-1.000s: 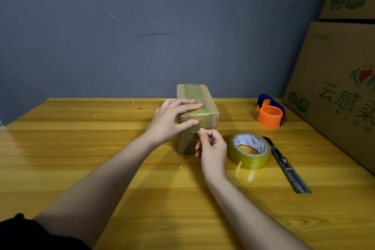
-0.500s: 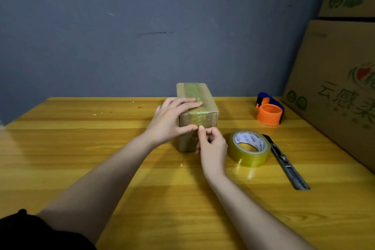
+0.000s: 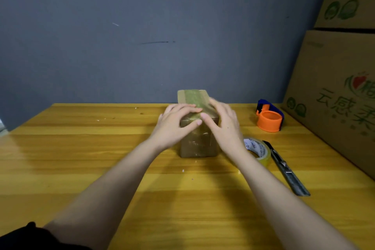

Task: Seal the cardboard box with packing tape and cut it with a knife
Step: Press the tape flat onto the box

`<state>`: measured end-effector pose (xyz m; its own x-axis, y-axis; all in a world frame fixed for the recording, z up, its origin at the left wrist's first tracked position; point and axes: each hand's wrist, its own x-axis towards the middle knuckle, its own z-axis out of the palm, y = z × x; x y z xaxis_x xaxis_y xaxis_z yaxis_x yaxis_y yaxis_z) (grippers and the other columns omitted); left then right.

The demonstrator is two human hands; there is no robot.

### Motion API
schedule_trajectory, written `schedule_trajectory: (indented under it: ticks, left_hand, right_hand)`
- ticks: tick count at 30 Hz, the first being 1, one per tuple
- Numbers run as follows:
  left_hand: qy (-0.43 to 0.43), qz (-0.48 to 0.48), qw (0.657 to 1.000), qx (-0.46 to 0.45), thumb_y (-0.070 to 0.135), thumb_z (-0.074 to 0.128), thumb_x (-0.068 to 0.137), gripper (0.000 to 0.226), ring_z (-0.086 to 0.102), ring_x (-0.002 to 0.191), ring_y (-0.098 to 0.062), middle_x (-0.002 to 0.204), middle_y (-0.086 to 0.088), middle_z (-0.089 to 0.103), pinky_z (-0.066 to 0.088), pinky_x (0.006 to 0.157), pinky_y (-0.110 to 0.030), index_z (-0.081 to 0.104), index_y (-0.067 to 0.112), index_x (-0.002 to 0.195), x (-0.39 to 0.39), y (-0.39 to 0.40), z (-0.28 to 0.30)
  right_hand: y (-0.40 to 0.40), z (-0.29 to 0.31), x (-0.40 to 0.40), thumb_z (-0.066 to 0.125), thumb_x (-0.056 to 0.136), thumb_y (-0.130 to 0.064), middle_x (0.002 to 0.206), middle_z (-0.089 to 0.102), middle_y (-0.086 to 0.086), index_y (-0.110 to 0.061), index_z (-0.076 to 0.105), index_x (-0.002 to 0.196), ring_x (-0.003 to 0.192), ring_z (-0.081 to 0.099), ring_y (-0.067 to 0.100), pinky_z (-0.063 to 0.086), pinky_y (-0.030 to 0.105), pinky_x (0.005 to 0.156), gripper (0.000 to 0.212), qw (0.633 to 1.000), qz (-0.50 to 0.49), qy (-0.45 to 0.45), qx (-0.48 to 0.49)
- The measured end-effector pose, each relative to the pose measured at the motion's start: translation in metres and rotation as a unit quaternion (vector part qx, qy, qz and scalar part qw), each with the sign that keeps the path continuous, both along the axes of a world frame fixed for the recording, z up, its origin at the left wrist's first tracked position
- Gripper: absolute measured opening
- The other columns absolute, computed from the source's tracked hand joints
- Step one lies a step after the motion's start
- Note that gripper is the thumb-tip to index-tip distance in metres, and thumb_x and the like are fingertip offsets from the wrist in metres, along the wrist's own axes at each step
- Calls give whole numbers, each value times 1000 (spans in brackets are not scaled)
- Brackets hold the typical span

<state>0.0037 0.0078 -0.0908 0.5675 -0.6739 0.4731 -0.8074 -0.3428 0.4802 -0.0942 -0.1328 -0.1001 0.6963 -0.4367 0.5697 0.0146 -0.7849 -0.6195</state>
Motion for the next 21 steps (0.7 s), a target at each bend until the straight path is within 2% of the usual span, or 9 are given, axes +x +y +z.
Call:
schedule_trajectory:
  ticks: [3,5,7,15,21]
  left_hand:
    - [-7,9,999,-31,57,48,84,39,35,126,-7,131,22,51,33,105,-43,56,44,119,-3,-6,-4]
    - [-13,12,999,-42,51,52,86,34,35,126,-6,130,23,51,32,104,-40,56,44,119,-2,-7,-6]
    - [-14,13,999,-48,50,55,85,34,35,126,-5,130,23,51,32,103,-38,56,45,119,-1,-8,-9]
    - [-63,22,998,-19,53,67,75,53,34,127,-7,134,23,48,33,96,-33,50,45,125,0,-9,-12]
    - [-109,24,994,19,55,70,69,68,35,128,-10,137,20,46,33,98,-35,45,43,131,2,-7,-12]
  right_hand:
    - [-6,-7,2,56,90,-41,131,49,-9,-24,56,126,122,44,4,37,31,107,40,998,56,-14,34]
    - [-9,-10,3,56,90,-39,133,49,-9,-22,57,126,122,44,1,34,22,104,40,997,65,-22,21]
    - [-13,-15,3,56,91,-38,135,48,-9,-21,56,127,124,43,0,32,18,102,40,997,70,-25,5]
    - [-30,-20,-4,57,88,-41,146,36,-16,-28,42,138,133,34,-2,31,22,103,54,993,110,17,-46]
    - [-33,-17,-4,62,84,-43,147,33,-15,-30,39,141,133,35,3,35,28,104,62,990,105,41,-87]
